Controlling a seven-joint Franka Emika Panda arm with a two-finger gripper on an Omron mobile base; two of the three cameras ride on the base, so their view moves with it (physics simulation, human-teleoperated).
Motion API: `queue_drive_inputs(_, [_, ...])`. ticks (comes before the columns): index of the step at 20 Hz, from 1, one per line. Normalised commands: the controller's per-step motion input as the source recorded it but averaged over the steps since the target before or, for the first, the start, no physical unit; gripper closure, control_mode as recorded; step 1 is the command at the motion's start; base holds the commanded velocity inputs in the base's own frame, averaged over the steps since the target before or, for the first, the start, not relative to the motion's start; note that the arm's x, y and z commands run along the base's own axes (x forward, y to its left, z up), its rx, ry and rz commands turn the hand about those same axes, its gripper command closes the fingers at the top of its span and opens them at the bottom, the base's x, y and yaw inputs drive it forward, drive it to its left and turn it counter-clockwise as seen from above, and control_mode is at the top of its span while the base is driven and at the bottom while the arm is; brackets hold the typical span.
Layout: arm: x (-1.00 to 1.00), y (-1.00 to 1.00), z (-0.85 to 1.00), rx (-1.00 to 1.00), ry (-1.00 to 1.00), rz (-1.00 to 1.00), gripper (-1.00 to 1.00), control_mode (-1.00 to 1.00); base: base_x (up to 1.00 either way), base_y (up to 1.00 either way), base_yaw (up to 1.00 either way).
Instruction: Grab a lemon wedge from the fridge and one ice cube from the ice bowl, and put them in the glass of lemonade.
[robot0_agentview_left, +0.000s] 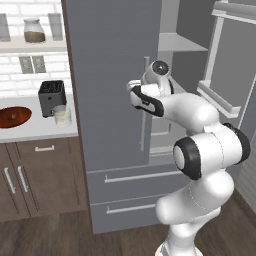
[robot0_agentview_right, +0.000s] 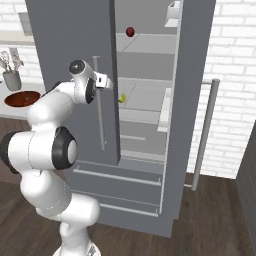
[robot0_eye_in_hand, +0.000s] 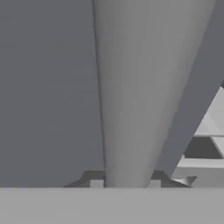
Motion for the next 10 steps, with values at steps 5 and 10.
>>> queue_drive_inputs(5, [-0.44, 0.93, 0.3, 0.0, -0.09, 0.0, 1.0, -1.0, 0.0, 0.0, 0.0])
queue_drive_inputs(10, [-0.68, 0.95, 0.56, 0.0, -0.04, 0.0, 1.0, -1.0, 0.0, 0.0, 0.0])
